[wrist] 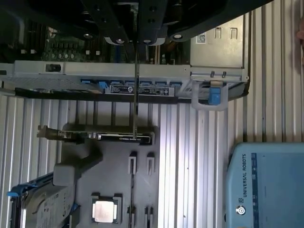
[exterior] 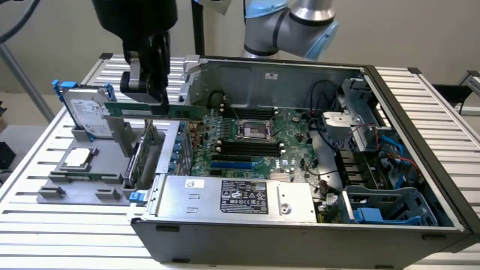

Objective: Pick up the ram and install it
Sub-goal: 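Pick up the ram and move it above insertion slot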

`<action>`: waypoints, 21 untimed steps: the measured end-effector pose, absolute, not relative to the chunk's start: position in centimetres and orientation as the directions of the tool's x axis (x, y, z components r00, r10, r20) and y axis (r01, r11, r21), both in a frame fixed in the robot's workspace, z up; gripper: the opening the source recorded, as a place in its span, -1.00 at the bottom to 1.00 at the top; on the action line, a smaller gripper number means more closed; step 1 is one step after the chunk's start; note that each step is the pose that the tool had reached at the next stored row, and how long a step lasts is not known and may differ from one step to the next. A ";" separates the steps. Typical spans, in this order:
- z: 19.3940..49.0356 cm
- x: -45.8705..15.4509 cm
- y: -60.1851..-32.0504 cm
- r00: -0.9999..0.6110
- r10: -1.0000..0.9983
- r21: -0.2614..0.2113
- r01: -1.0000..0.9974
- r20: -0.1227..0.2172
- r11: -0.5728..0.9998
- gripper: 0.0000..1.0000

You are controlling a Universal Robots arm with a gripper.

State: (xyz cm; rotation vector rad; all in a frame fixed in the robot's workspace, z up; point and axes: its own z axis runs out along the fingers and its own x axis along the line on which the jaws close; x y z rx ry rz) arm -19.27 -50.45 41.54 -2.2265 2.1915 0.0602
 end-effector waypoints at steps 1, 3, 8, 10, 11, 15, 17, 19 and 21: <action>41.5 -18.8 -50.4 0.015 -0.999 0.015 -1.000 -0.039 -0.016 -0.73; 41.3 -17.9 -50.4 0.016 -0.999 0.015 -1.000 -0.039 -0.016 -0.73; 40.8 -15.6 -50.2 0.016 -0.999 0.015 -1.000 -0.039 -0.016 -0.73; 40.6 -14.7 -50.1 0.015 -0.999 0.015 -1.000 -0.039 -0.016 -0.73; 40.5 -14.3 -50.1 0.015 -0.999 0.015 -1.000 -0.039 -0.016 -0.73; 40.2 -12.5 -49.7 0.015 -0.999 0.015 -1.000 -0.039 -0.016 -0.73; 40.1 -11.5 -49.4 0.016 -0.999 0.015 -1.000 -0.039 -0.016 -0.73; 40.0 -10.6 -49.1 0.015 -0.999 0.015 -1.000 -0.039 -0.016 -0.73; 39.9 -9.8 -48.7 0.016 -0.999 0.015 -1.000 -0.039 -0.016 -0.73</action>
